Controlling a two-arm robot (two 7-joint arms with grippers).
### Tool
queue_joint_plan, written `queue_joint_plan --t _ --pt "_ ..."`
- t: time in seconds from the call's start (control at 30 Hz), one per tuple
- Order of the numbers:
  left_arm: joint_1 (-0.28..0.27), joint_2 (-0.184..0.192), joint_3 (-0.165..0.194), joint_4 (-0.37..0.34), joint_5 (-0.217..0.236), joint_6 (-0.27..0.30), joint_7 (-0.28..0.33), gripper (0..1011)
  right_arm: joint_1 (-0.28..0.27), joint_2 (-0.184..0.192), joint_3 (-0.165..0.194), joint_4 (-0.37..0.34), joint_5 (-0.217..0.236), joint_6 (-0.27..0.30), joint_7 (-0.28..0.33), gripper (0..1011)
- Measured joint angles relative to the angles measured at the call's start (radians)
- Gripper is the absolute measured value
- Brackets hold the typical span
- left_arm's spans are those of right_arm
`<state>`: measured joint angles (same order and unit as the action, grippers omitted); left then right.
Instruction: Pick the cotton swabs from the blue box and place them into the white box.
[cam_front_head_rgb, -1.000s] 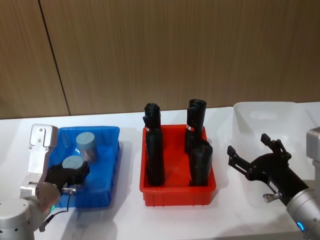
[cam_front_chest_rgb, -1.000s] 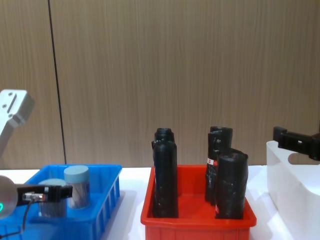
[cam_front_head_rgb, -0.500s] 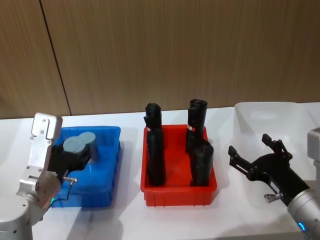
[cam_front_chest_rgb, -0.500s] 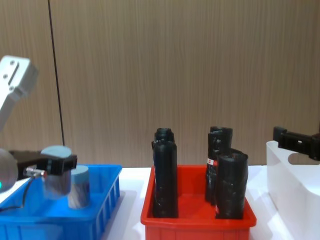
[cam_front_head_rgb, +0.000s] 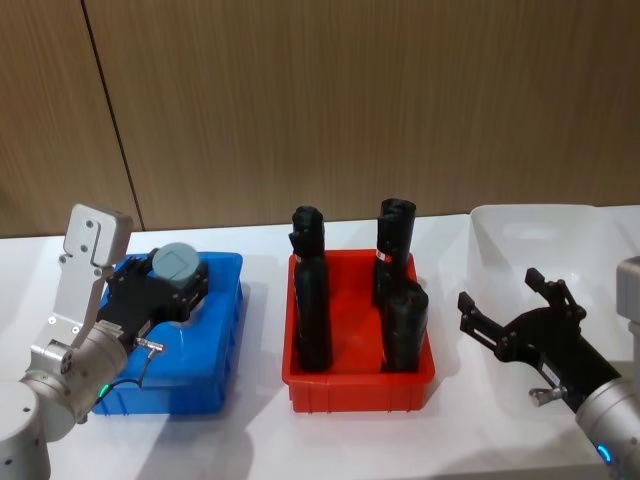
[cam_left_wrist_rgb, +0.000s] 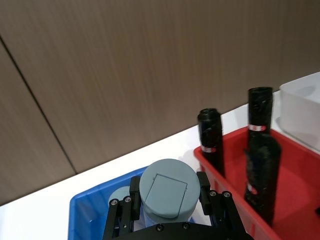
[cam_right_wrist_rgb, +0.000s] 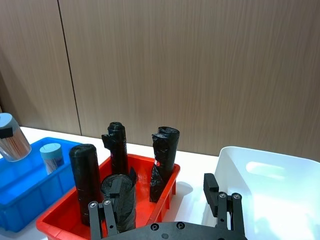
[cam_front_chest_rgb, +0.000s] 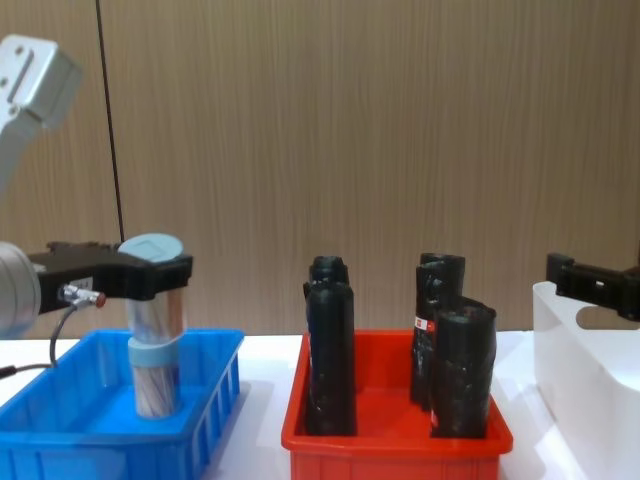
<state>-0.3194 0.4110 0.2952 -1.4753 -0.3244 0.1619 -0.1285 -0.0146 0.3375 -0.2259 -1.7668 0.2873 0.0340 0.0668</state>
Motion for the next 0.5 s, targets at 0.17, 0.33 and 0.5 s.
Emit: queue_joint_plan --t 0.17,0.33,0.5 --pt "0.006 0.012 -0.005 -0.031 -0.021 -0.007 -0.067 672 0.000 0.000 0.000 0.000 0.000 0.000 0.000 1002" --pt "0.009 0.022 -0.009 -0.052 -0.047 -0.009 -0.140 672 0.000 0.000 0.000 0.000 0.000 0.000 0.000 1002" --pt "0.008 0.027 -0.011 -0.065 -0.072 -0.009 -0.203 672 0.000 0.000 0.000 0.000 0.000 0.000 0.000 1002"
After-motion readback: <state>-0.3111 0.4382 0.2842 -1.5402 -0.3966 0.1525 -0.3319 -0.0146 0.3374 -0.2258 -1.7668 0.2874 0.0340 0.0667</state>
